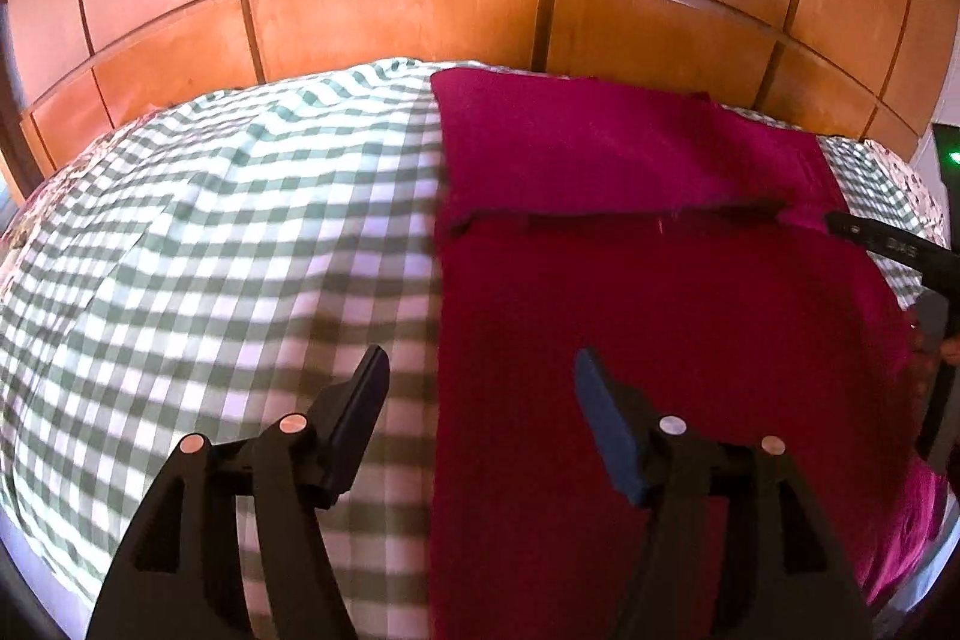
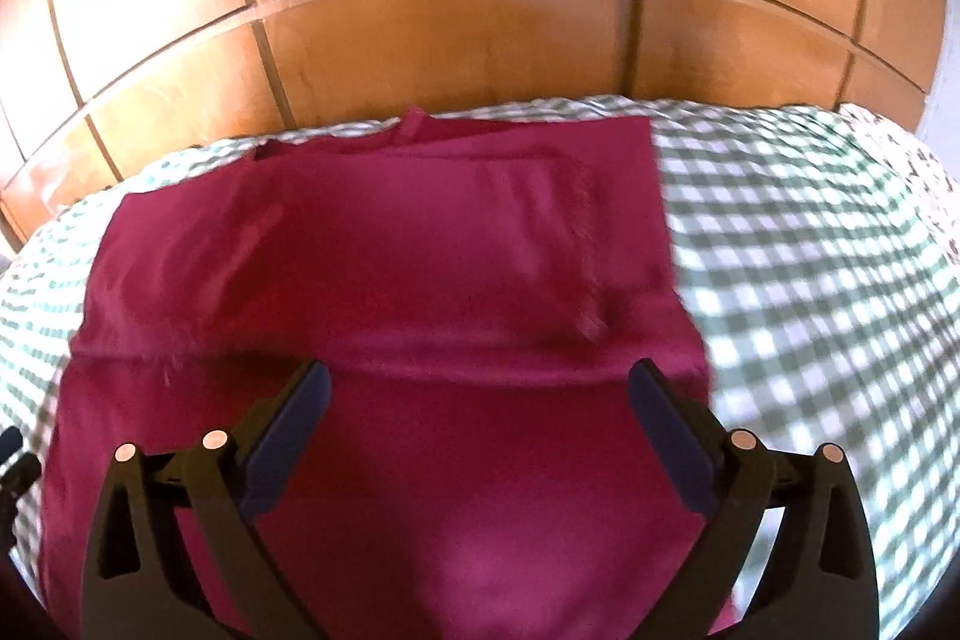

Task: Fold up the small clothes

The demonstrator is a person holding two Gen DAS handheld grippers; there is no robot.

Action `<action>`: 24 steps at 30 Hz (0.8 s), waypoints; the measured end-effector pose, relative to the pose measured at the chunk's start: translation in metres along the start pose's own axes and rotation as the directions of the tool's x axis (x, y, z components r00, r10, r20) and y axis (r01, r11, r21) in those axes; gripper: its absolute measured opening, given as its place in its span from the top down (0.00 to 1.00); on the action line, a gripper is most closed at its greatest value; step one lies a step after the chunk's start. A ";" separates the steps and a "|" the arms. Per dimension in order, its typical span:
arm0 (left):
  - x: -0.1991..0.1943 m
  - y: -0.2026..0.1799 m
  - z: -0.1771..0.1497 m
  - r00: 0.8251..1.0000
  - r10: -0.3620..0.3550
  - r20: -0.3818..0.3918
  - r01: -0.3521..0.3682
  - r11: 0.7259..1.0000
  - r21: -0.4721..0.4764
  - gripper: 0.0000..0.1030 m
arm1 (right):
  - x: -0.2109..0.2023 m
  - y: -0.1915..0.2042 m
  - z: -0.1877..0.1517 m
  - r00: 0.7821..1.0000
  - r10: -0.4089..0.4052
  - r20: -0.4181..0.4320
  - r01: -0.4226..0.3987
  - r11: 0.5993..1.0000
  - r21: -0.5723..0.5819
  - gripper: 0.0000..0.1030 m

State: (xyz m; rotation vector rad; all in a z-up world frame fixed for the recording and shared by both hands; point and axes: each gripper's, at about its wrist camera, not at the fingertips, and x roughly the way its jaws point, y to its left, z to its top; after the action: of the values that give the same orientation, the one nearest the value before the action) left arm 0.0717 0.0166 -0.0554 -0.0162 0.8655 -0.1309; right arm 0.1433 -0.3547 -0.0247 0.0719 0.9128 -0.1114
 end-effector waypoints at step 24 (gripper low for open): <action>-0.058 0.023 -0.098 0.899 -0.359 -0.251 0.394 0.913 0.105 0.63 | -0.114 -0.076 -0.161 0.948 0.159 -0.276 -0.138 0.986 0.093 0.47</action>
State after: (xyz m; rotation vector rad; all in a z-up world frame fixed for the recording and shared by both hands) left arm -0.0377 0.0501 -0.0762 -0.0259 1.0730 -0.5752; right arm -0.0621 -0.4047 -0.0334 0.2292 1.1864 0.0074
